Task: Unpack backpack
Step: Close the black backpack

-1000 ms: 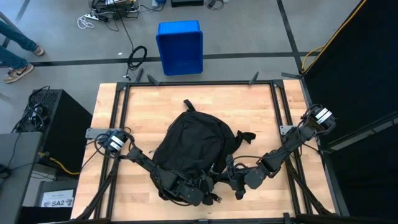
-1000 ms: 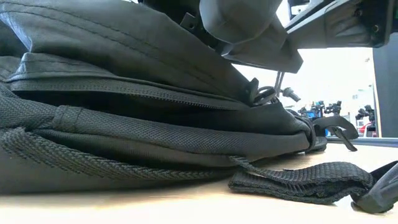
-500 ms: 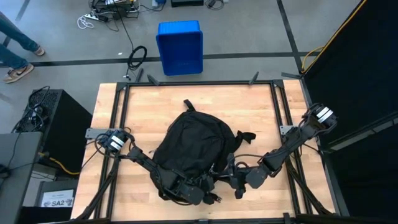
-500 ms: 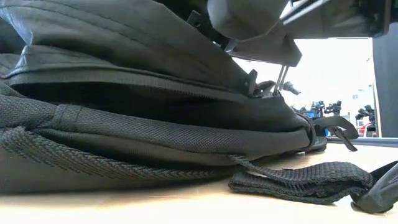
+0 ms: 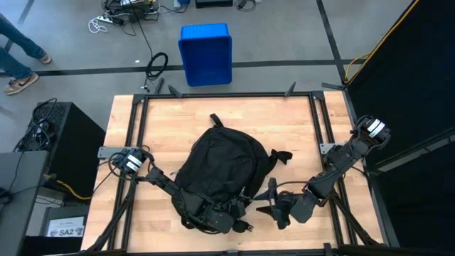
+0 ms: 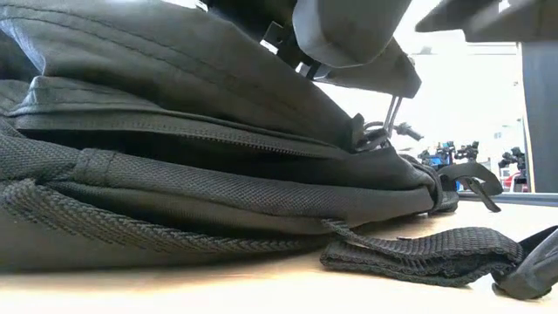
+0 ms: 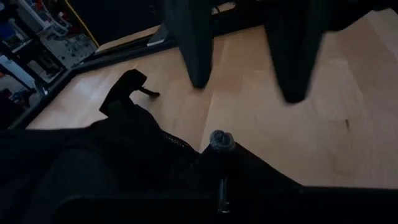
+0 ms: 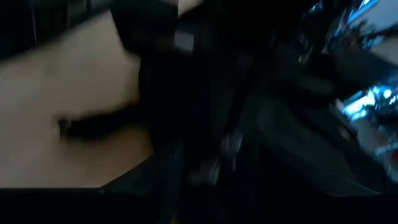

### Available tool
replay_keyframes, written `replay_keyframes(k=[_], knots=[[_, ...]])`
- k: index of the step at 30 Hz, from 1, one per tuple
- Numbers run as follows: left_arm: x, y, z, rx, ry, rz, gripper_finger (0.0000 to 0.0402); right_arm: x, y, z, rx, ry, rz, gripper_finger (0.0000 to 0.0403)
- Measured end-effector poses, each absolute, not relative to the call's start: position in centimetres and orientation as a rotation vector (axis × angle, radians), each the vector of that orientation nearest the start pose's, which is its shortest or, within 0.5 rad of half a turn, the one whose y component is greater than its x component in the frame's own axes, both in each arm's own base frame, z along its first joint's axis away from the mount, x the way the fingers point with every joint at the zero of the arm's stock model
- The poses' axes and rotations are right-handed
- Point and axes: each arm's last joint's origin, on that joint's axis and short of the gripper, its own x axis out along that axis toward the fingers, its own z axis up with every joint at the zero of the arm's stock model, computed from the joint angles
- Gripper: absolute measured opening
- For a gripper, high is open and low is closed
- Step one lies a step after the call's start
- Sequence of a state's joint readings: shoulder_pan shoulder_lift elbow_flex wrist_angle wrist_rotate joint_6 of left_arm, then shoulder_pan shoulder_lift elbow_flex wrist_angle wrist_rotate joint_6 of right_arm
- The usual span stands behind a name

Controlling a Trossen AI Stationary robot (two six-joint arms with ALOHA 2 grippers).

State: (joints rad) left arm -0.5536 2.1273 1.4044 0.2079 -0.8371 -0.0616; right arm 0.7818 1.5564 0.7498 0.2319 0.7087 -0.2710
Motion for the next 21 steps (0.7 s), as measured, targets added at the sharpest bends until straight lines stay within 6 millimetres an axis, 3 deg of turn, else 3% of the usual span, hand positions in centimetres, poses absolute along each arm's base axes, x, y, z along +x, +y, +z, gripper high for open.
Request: replay_keyframes(k=[13,21], knots=[[40.2,-22.9,17.4,0.297,0.336,0.262,0.0,25.0,18.5,13.8,-0.78,0.584,0.094,0.0223],[40.6,-23.8,19.2,0.311,0.298,0.207,0.0,26.4,17.9,13.7,-0.777,0.537,0.077,0.0213]])
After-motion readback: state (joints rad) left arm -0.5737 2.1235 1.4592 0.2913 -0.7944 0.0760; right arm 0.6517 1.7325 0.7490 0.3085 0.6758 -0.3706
